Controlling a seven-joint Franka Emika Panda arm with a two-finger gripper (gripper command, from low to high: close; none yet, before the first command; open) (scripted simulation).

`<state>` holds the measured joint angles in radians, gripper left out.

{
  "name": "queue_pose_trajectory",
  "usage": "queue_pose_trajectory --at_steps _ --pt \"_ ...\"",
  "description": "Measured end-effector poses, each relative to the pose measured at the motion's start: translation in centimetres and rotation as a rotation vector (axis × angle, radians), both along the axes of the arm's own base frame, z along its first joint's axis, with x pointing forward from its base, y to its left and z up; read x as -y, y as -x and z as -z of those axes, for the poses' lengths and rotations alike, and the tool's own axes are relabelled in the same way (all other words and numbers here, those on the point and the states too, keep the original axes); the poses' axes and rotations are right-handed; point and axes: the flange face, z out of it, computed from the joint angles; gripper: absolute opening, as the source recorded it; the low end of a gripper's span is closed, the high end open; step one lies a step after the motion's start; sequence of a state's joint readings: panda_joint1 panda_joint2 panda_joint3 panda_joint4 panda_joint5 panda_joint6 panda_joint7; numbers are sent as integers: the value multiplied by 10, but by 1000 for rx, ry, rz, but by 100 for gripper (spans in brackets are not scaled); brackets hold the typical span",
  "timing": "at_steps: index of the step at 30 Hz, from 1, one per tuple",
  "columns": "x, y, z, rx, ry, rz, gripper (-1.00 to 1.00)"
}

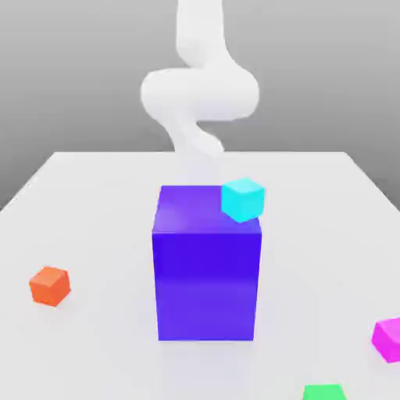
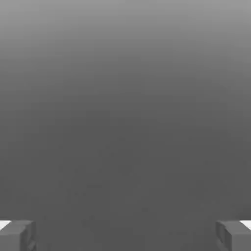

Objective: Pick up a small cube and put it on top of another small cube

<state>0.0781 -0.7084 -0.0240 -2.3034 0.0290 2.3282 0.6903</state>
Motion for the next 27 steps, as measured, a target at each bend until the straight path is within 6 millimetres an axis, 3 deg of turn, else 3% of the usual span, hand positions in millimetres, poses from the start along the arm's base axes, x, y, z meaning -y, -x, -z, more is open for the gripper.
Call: queue_pose_trajectory --at_steps 7,13,16,20,27 --pt "-75 -71 105 -158 111 -394 0" --pt "-152 -96 207 -267 226 -719 0" --pt "-190 -95 260 -315 292 -880 0" --pt "-247 -77 331 -370 395 -1117 0" --pt "-294 -37 452 -463 592 -1460 0"
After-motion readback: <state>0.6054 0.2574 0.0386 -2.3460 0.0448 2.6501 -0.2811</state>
